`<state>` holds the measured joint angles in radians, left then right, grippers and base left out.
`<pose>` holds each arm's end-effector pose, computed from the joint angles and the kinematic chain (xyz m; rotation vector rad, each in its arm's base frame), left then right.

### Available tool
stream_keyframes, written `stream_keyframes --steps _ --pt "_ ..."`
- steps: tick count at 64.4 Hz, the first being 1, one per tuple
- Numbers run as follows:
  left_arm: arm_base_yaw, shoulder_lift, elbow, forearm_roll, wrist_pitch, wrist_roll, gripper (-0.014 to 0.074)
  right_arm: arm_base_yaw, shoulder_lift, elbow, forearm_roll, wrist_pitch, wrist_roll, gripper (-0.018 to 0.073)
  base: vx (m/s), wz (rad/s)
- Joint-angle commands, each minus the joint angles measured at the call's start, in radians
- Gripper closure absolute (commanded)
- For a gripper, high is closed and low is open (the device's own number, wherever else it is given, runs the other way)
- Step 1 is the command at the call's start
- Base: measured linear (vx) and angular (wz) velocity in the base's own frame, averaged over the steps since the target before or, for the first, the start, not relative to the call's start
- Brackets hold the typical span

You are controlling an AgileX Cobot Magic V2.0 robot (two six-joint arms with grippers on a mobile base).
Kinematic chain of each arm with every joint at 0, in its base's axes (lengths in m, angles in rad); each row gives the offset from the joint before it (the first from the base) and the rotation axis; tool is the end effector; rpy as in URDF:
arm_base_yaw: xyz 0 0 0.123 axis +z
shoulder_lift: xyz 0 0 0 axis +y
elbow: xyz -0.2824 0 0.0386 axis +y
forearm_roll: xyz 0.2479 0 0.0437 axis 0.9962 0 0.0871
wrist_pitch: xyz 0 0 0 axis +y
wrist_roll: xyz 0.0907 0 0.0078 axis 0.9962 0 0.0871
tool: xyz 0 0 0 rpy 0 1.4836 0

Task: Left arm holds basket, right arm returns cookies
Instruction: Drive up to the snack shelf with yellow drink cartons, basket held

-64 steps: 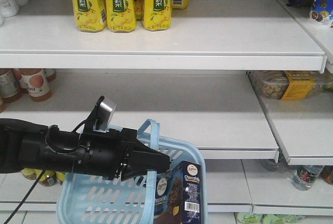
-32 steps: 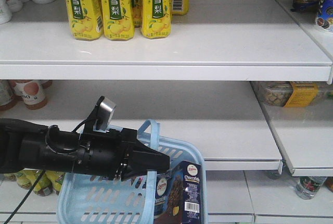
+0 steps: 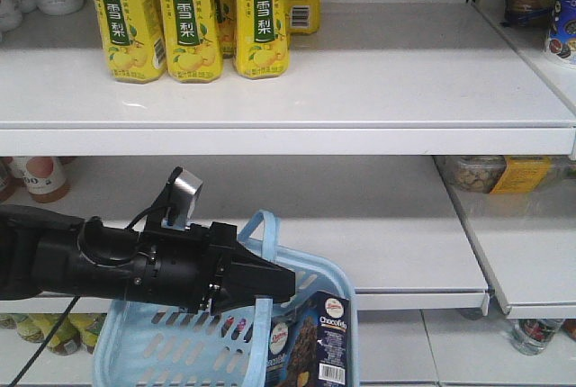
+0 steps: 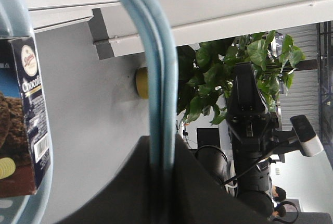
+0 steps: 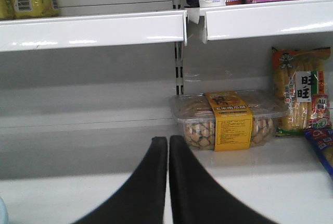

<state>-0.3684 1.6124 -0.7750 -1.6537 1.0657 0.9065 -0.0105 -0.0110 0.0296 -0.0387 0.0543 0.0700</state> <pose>0.2376 -0.1769 0.2235 0.1580 2.3868 -1.7847 0.0569 -0.0008 0.1987 0.0342 1.5561 0.0148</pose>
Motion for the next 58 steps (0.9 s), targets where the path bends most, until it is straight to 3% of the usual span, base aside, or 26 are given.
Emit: stream_keyframes --steps 1,58 --pt "-0.003 -0.046 -0.025 -0.080 0.061 0.016 0.0603 -0.005 -0.011 -0.001 -0.003 -0.076 0.001 0.0568 0.06 -0.03" --pt "-0.003 -0.046 -0.025 -0.080 0.061 0.016 0.0603 -0.005 -0.011 -0.001 -0.003 -0.076 0.001 0.0568 0.03 -0.02"
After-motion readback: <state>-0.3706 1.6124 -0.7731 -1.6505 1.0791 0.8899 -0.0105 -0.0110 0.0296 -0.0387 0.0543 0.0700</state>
